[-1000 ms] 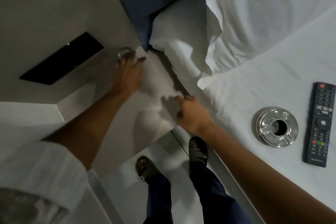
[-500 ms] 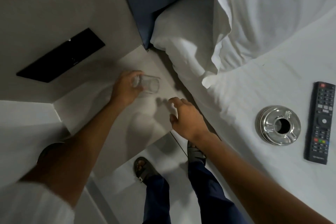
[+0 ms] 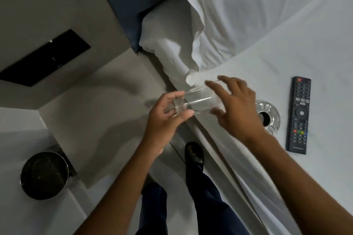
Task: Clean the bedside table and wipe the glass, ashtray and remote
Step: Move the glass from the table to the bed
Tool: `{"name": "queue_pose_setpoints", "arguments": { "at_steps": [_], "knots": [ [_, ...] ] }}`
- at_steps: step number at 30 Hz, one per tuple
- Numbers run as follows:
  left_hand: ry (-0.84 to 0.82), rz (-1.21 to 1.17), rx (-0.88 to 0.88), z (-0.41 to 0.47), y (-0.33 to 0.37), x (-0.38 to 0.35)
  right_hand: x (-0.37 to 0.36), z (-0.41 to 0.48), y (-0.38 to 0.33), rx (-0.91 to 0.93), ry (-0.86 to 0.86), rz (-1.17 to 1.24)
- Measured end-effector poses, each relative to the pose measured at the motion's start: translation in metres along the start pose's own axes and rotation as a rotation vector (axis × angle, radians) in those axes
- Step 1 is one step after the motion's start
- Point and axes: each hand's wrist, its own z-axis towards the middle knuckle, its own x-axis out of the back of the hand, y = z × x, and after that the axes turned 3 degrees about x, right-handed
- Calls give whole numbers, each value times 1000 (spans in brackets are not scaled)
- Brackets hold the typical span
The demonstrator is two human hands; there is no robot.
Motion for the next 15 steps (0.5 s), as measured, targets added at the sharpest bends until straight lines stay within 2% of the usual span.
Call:
{"name": "queue_pose_setpoints", "arguments": {
  "at_steps": [3,8,15],
  "knots": [
    [-75,157,-82,16,1,-61,27,-2,49,-92,4,-80],
    [-73,520,-198,51,3,-139,47,13,112,-125,-32,-193],
    [-65,767,-366,62,3,-166,46,15,143,-146,-59,-245]
  ]
}}
